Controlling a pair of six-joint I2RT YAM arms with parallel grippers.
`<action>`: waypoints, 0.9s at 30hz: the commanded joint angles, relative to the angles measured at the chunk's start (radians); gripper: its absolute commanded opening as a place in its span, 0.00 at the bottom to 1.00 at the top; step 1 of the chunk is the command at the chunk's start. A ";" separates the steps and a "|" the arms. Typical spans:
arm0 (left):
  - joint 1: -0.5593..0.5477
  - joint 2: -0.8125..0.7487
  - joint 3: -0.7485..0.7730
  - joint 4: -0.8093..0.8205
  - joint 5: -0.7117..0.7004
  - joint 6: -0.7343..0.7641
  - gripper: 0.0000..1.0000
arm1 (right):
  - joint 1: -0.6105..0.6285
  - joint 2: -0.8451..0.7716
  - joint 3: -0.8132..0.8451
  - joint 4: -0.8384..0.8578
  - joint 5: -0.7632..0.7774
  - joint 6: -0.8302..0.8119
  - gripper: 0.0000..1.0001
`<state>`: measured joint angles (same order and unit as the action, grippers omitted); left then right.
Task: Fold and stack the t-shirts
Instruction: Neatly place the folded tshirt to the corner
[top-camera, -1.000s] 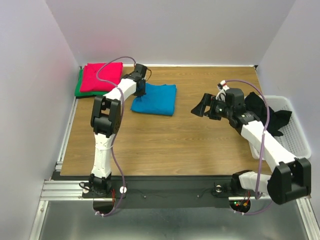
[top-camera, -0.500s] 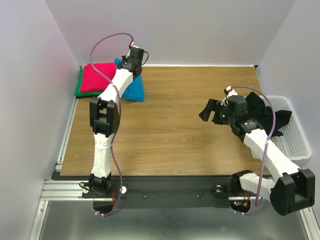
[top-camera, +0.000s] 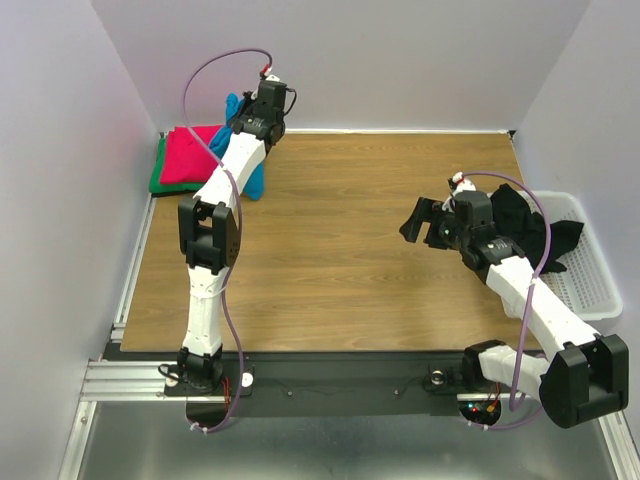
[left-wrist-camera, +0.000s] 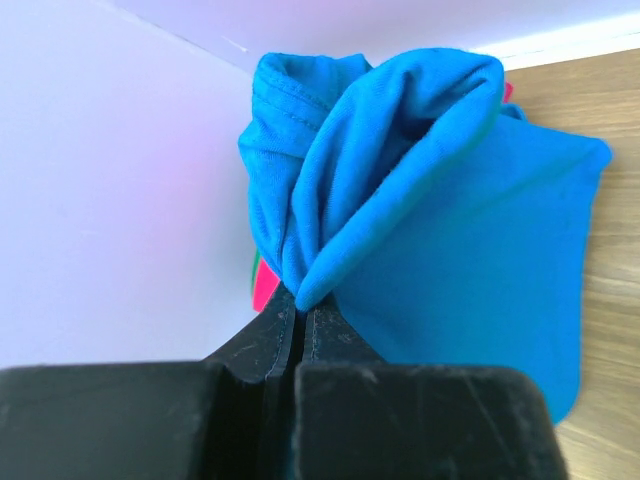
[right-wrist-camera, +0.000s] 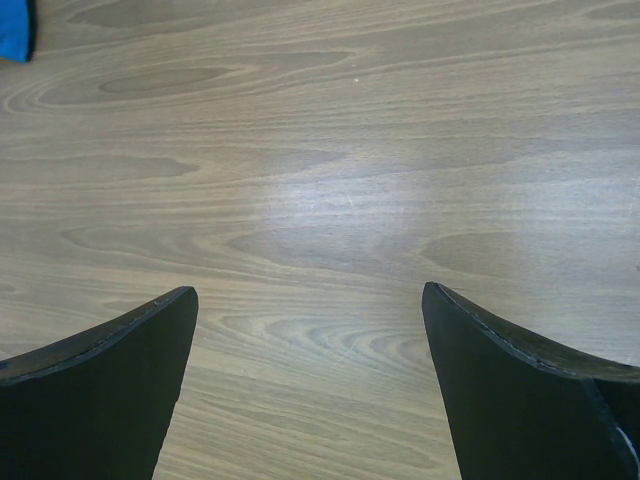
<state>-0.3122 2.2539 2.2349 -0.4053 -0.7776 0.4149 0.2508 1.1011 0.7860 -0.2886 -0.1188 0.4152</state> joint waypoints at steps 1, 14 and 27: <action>0.002 -0.102 0.068 0.086 -0.069 0.061 0.00 | 0.004 -0.014 -0.007 0.011 0.031 -0.007 1.00; 0.004 -0.192 0.091 0.075 0.041 0.051 0.00 | 0.002 -0.007 -0.011 0.009 0.042 -0.006 1.00; 0.061 -0.133 0.072 0.059 0.083 0.041 0.00 | 0.004 0.002 -0.008 0.003 0.077 -0.007 1.00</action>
<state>-0.2855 2.1380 2.2887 -0.3897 -0.6971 0.4622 0.2508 1.1011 0.7849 -0.2893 -0.0734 0.4152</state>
